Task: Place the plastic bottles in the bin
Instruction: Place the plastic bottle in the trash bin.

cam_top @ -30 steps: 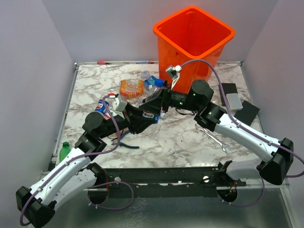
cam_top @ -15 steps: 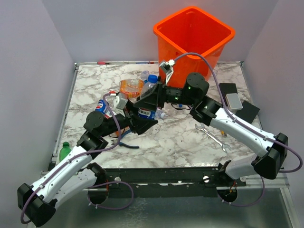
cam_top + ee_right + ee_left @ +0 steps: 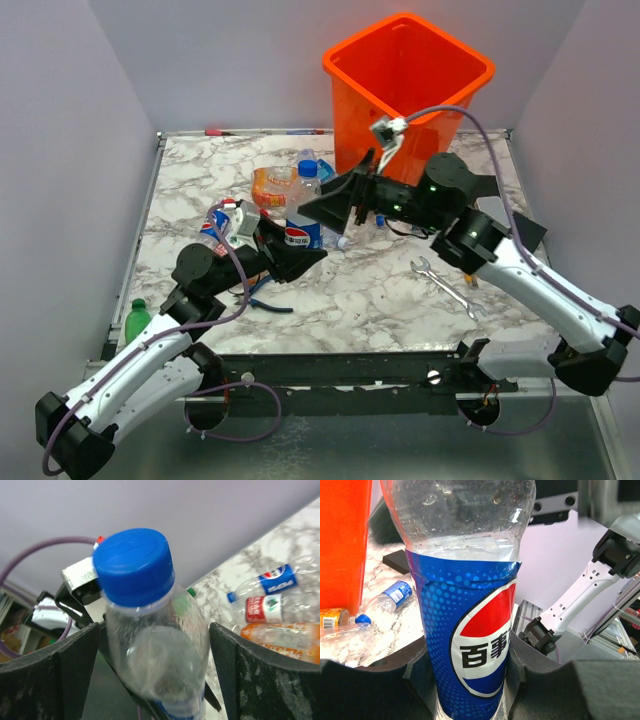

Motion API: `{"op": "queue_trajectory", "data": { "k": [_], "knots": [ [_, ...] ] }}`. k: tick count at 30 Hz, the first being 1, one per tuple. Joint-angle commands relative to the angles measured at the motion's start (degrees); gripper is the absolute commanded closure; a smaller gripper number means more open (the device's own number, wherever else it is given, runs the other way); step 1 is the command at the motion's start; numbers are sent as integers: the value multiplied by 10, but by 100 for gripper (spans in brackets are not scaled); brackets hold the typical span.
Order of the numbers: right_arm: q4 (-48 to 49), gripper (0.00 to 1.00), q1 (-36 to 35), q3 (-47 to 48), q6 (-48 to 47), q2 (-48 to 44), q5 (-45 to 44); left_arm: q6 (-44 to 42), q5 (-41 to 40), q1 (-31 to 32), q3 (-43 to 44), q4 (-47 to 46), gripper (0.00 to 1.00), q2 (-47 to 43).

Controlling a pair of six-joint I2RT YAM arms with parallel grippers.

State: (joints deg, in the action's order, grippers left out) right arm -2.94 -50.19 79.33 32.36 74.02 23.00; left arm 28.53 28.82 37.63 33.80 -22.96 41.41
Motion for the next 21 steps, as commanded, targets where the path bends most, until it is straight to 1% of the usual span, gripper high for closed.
{"op": "queue_trajectory", "data": {
  "k": [1,4,9,14,17,20,21],
  "knots": [
    [20,8,-3,-20,-23,-76,-151,14,-23,2,-11,-43,75,-20],
    [55,11,-3,-33,-16,-84,-185,16,-22,3,-14,-44,75,-23],
    [66,12,-3,14,-12,-35,-146,25,-21,3,-22,-44,76,-29],
    [38,15,-3,81,-7,27,-119,32,-23,3,-26,-44,76,-40],
    [36,21,-3,99,-3,49,-94,34,-24,3,-29,-43,76,-45],
    [37,34,-3,95,-1,51,-83,32,-24,3,-29,-40,76,-48],
    [36,37,-3,94,-2,51,-77,30,-23,3,-28,-38,76,-49]
  ]
}}
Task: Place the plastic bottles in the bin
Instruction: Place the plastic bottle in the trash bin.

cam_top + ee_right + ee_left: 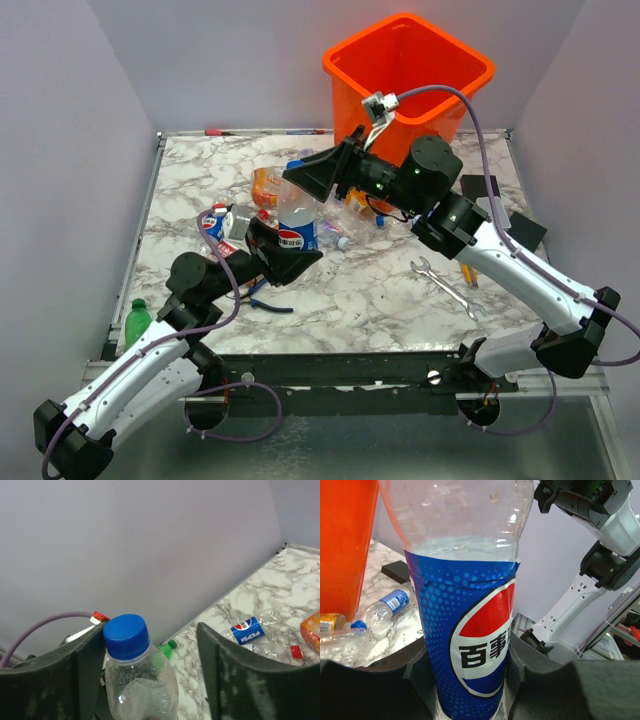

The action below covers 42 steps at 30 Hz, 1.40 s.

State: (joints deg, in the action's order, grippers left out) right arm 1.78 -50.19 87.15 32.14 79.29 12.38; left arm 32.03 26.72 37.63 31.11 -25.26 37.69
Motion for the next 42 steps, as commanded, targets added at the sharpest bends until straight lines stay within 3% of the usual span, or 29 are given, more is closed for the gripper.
{"op": "queue_trajectory", "data": {
  "k": [1,6,8,10,12,14,15,19,22,25,28,30,32,37,42],
  "knots": [
    [-15,39,-3,18,-2,-1,37,-7,-2,3,-1,-13,76,-12],
    [-65,41,-3,38,-15,14,72,-13,-1,3,5,-6,76,-8],
    [-78,53,-3,38,-20,14,71,-14,-1,3,6,-5,76,-8],
    [-93,75,-3,42,-28,14,72,-13,-6,3,8,-1,71,-7],
    [-110,98,-3,50,-36,14,69,-11,-22,3,14,18,44,-8],
    [-134,100,-3,65,-52,7,51,-20,-49,3,26,54,9,-12],
    [-151,100,-3,79,-66,3,34,-28,-68,3,33,76,2,-16],
    [-246,100,-3,175,-150,-14,-98,-91,-174,3,60,170,1,-53],
    [-249,100,-3,227,-209,-37,-284,-153,-298,3,74,230,1,-73],
    [-131,100,-3,178,-283,-87,-454,-203,-419,3,77,278,1,-85],
    [39,100,-1,125,-421,-108,-557,-234,-494,3,66,295,1,-100],
    [121,100,7,139,-523,-85,-602,-231,-519,3,48,294,1,-117],
    [181,100,37,168,-600,-47,-618,-220,-524,3,29,290,1,-133],
    [90,100,195,289,-445,51,-549,-178,-523,3,-21,289,1,-176],
    [179,100,256,324,-484,152,-539,-152,-531,3,-62,296,1,-230]
  ]
}}
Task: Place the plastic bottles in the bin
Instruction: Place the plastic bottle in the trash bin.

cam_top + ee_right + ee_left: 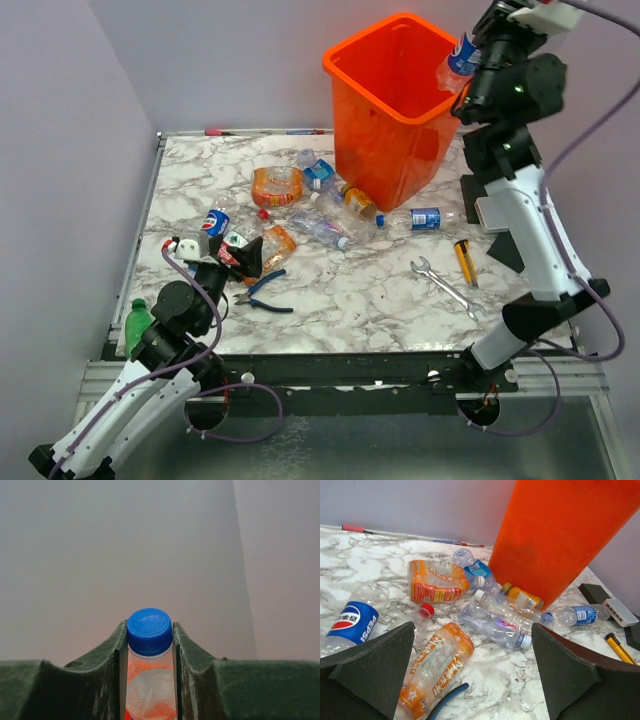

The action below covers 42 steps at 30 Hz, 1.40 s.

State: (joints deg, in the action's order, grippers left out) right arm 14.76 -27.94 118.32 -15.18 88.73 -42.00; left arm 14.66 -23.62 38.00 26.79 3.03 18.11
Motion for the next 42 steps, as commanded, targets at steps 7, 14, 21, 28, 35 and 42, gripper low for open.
{"op": "queue_trajectory", "data": {
  "k": [7,14,21,28,35,42],
  "knots": [
    [0,100,99,70,58,172,25,29,-45,0,-15,34,1,-49],
    [-81,100,129,84,109,238,15,27,-42,0,-12,38,1,-43],
    [-175,100,135,58,171,249,23,24,-37,-1,-8,37,1,-25],
    [-248,93,136,79,210,255,87,24,-35,-1,-8,38,1,-24],
    [-276,18,136,102,233,239,119,24,-37,0,-10,38,1,-31],
    [-265,13,114,149,257,165,182,26,-37,0,-7,38,1,-13]
  ]
}}
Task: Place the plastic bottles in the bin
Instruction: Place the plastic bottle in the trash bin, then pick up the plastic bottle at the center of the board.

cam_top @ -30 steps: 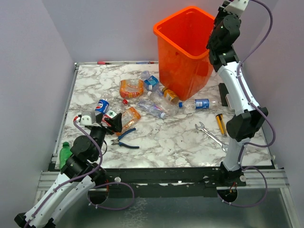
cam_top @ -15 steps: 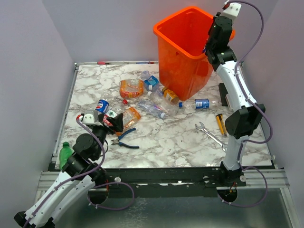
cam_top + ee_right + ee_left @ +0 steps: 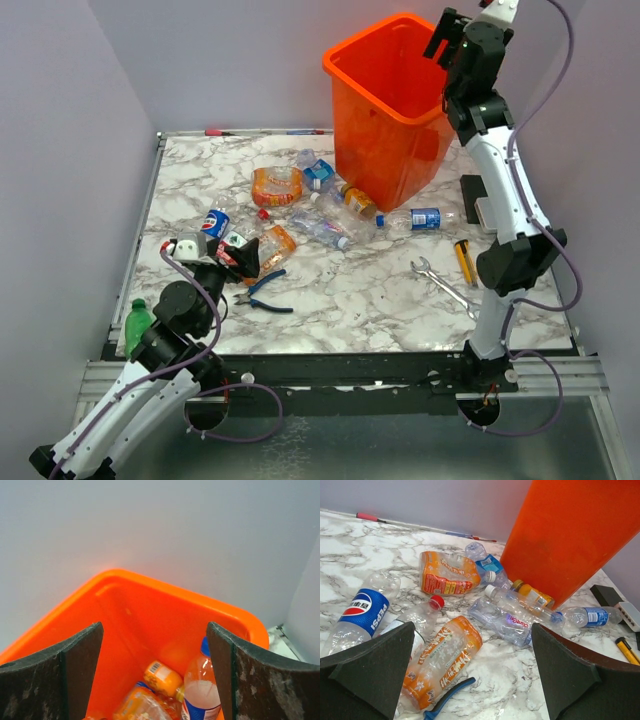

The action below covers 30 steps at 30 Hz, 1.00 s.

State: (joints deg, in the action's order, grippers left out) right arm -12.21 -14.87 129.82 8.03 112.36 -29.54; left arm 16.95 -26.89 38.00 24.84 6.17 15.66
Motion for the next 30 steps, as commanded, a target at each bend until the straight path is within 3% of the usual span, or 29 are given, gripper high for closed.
{"op": "queue_trajectory", "data": {
  "k": [1,4,8,11,14,19,24,27,30],
  "knots": [
    [7,13,-24,25,31,-91,75,4,-6,-1,13,6,1,15],
    [52,13,-65,-62,40,-179,135,4,-12,0,14,6,1,23],
    [116,13,-120,-276,55,-322,238,-1,-9,-1,12,8,1,26],
    [153,13,-132,-426,114,-433,331,-2,-10,-1,13,13,1,31],
    [170,13,-132,-575,180,-527,370,-1,-9,-1,15,16,1,40],
    [109,11,-132,-756,229,-630,361,4,-11,0,22,20,1,64],
    [57,1,-133,-875,328,-670,312,23,-38,0,35,42,1,80],
    [66,0,-133,-936,375,-691,309,52,-51,-1,54,89,1,104],
    [107,0,-132,-1005,400,-711,326,134,-124,-1,93,189,1,177]
  ]
}}
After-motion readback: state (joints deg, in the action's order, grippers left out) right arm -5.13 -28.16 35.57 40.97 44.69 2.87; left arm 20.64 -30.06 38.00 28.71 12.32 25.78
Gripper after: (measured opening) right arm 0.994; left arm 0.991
